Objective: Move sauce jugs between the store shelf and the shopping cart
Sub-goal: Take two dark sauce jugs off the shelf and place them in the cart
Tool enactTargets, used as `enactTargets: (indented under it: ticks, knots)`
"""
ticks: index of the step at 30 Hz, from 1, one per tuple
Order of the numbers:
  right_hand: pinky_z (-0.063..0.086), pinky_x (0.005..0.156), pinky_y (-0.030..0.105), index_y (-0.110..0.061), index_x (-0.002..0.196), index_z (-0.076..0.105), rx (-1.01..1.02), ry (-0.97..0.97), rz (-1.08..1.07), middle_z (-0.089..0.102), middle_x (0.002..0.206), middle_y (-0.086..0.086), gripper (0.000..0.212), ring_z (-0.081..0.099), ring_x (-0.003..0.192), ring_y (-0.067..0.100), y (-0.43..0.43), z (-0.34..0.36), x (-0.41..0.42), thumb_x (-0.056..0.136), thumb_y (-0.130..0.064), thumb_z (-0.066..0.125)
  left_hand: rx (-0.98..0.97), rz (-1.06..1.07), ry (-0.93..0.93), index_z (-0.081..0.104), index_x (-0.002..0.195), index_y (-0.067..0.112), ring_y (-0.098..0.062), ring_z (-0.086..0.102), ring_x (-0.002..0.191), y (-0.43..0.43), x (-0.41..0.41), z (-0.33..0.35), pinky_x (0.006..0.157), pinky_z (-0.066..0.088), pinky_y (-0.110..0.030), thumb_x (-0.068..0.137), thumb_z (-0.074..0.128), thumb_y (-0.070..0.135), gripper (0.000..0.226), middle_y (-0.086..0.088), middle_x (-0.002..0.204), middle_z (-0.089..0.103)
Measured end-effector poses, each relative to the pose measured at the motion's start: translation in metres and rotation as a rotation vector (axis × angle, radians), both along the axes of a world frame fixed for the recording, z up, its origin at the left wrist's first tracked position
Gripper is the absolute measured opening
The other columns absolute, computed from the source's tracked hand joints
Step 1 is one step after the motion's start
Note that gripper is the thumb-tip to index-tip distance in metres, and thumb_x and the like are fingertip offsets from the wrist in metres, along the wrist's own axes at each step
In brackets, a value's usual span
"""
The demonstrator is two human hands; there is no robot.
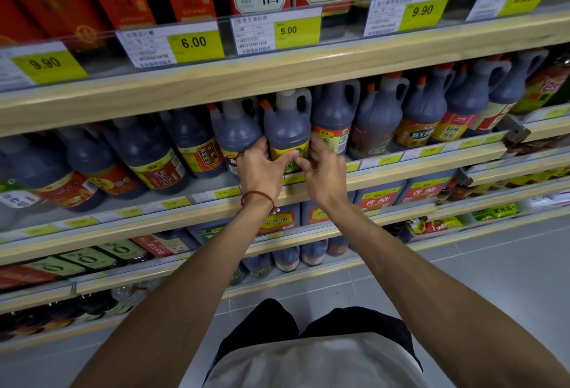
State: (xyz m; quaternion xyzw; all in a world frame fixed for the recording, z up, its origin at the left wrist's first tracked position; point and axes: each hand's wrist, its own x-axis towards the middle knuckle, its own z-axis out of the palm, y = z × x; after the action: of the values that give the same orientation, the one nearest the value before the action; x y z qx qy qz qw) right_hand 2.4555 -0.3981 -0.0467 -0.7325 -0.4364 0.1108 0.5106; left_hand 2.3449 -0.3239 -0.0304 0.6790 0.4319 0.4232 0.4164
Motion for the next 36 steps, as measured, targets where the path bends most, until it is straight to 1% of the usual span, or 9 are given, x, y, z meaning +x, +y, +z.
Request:
enactTargets:
  ticks: [5,11,13,15,18,22,27,31,36]
  knots:
    - [0.06,0.09,0.046,-0.026,0.136,0.058,-0.02,-0.017,0.01,0.078,0.11,-0.003,0.049,0.073,0.107,0.02,0.0,0.004,0.005,0.091,-0.015,0.074,-0.03,-0.023,-0.002,0.072,0.104,0.017,-0.007,0.074,0.095,0.002,-0.001,-0.002,0.084,0.061,-0.044,0.069,0.085,0.047,0.048,0.007,0.099,0.078]
    - [0.059,0.093,0.047,-0.025,0.14,0.054,-0.018,0.028,0.029,0.076,0.115,-0.002,0.052,0.071,0.113,0.019,-0.005,0.009,-0.002,0.092,-0.015,0.071,-0.116,-0.12,-0.09,0.069,0.118,0.004,-0.003,0.069,0.109,-0.006,-0.009,0.012,0.099,0.055,-0.031,0.082,0.081,0.001,0.038,0.002,0.112,0.074]
    - [0.058,0.096,0.047,-0.023,0.142,0.054,-0.017,0.066,0.045,0.075,0.119,-0.002,0.053,0.07,0.115,0.018,-0.007,0.007,-0.002,0.093,-0.014,0.069,-0.116,-0.033,-0.084,0.073,0.11,0.0,-0.001,0.07,0.098,-0.013,-0.013,0.012,0.093,0.057,-0.028,0.082,0.081,0.002,0.03,0.008,0.099,0.075]
    - [0.057,0.101,0.036,-0.013,0.147,0.053,-0.04,0.119,0.048,0.073,0.124,0.005,0.055,0.068,0.118,0.019,-0.011,0.006,-0.003,0.095,-0.005,0.066,-0.123,0.103,-0.061,0.075,0.107,-0.005,-0.007,0.07,0.088,-0.019,-0.018,0.008,0.089,0.06,-0.032,0.083,0.081,0.004,0.026,0.0,0.096,0.076]
    - [0.049,0.104,0.016,-0.002,0.154,0.044,-0.088,0.204,0.088,0.064,0.139,0.011,0.06,0.06,0.13,0.017,-0.017,0.008,-0.005,0.096,0.011,0.058,-0.21,0.051,-0.04,0.065,0.127,-0.006,-0.014,0.066,0.105,-0.023,-0.027,0.004,0.094,0.056,-0.024,0.083,0.08,0.001,0.047,-0.011,0.12,0.069]
    - [0.05,0.11,0.031,-0.005,0.15,0.049,-0.1,0.192,0.099,0.065,0.138,0.007,0.056,0.06,0.132,0.017,-0.02,0.015,-0.006,0.096,0.011,0.055,-0.224,-0.042,-0.007,0.06,0.135,-0.002,-0.013,0.062,0.118,-0.021,-0.023,0.01,0.102,0.051,-0.023,0.087,0.075,0.0,0.05,-0.007,0.129,0.066]
    - [0.047,0.115,0.046,-0.009,0.15,0.046,-0.18,0.161,0.163,0.061,0.142,0.008,0.066,0.056,0.136,0.022,-0.019,0.022,-0.004,0.087,0.012,0.048,-0.261,0.011,-0.055,0.066,0.127,-0.004,0.002,0.065,0.101,-0.019,-0.015,0.011,0.089,0.052,-0.011,0.087,0.075,-0.001,0.041,-0.001,0.118,0.068]
    - [0.037,0.12,0.027,-0.01,0.158,0.035,-0.254,0.211,0.223,0.046,0.158,0.006,0.075,0.042,0.146,0.015,-0.023,0.027,0.002,0.089,0.018,0.045,-0.226,0.074,-0.063,0.073,0.118,0.0,0.014,0.065,0.087,-0.018,-0.013,0.006,0.089,0.055,-0.016,0.085,0.081,0.011,0.036,-0.003,0.109,0.074]
    - [0.042,0.111,0.023,-0.014,0.157,0.038,-0.251,0.227,0.276,0.05,0.152,0.005,0.079,0.048,0.142,0.018,-0.024,0.029,0.007,0.083,0.012,0.042,-0.178,0.148,-0.063,0.075,0.112,0.002,0.007,0.068,0.089,-0.024,-0.01,0.012,0.091,0.058,-0.025,0.082,0.085,0.015,0.035,-0.006,0.104,0.076]
